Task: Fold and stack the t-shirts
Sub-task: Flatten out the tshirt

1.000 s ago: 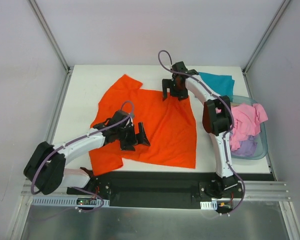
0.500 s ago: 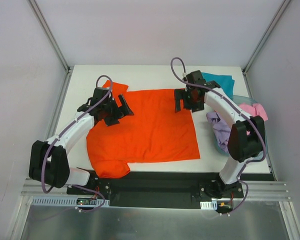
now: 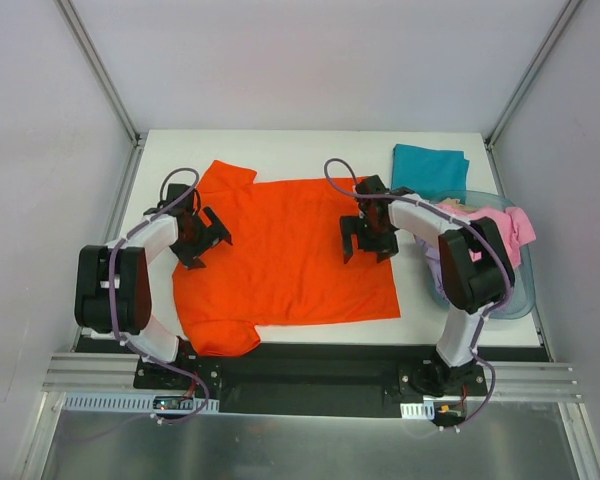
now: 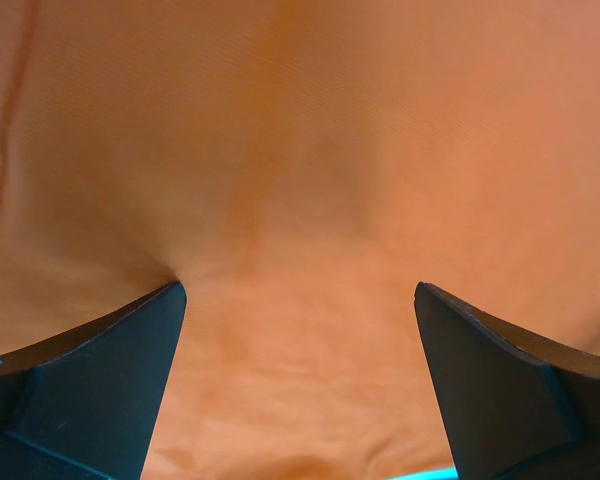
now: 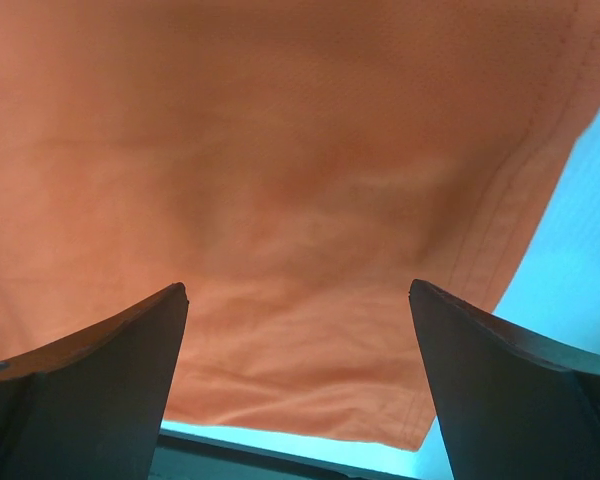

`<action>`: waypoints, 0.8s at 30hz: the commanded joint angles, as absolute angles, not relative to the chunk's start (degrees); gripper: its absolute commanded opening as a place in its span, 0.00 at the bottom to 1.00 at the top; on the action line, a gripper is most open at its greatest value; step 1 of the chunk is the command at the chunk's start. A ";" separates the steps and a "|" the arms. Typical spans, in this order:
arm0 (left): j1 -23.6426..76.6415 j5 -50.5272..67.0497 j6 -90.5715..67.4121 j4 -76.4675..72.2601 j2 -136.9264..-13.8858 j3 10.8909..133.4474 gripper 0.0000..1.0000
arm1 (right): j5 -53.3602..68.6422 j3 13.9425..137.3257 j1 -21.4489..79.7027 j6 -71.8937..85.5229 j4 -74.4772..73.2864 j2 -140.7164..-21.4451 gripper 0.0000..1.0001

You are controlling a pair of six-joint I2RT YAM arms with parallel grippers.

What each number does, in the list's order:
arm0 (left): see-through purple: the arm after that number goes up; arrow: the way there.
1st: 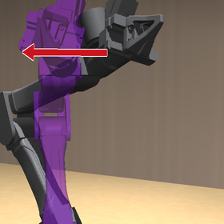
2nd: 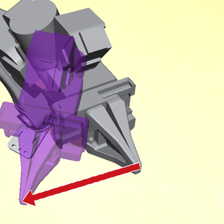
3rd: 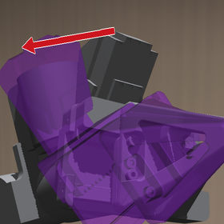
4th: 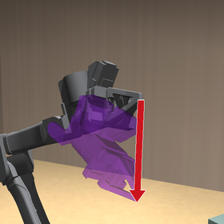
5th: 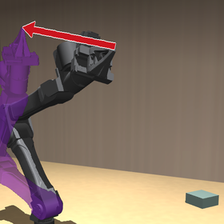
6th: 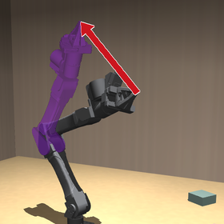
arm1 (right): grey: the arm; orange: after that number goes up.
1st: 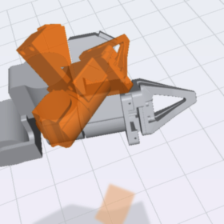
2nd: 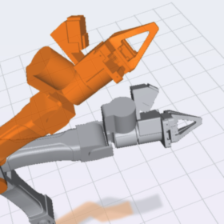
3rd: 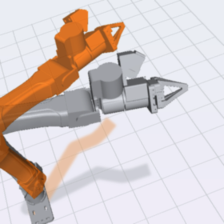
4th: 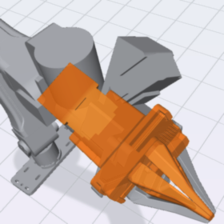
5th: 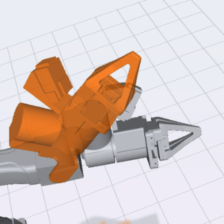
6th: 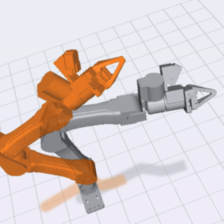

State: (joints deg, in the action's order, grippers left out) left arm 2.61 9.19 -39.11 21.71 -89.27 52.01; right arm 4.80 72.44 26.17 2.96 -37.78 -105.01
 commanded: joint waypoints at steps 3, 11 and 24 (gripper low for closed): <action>1.58 8.88 -37.35 23.20 -97.90 58.70 0.99 | 3.69 77.43 24.26 4.48 -37.97 -110.56 0.97; 0.70 10.20 -39.38 25.48 -110.29 70.83 0.99 | 5.10 88.14 21.36 3.87 -40.78 -118.56 0.97; -1.41 5.27 -37.36 34.28 -117.16 88.69 0.99 | 6.59 106.88 19.07 3.24 -42.10 -127.09 0.97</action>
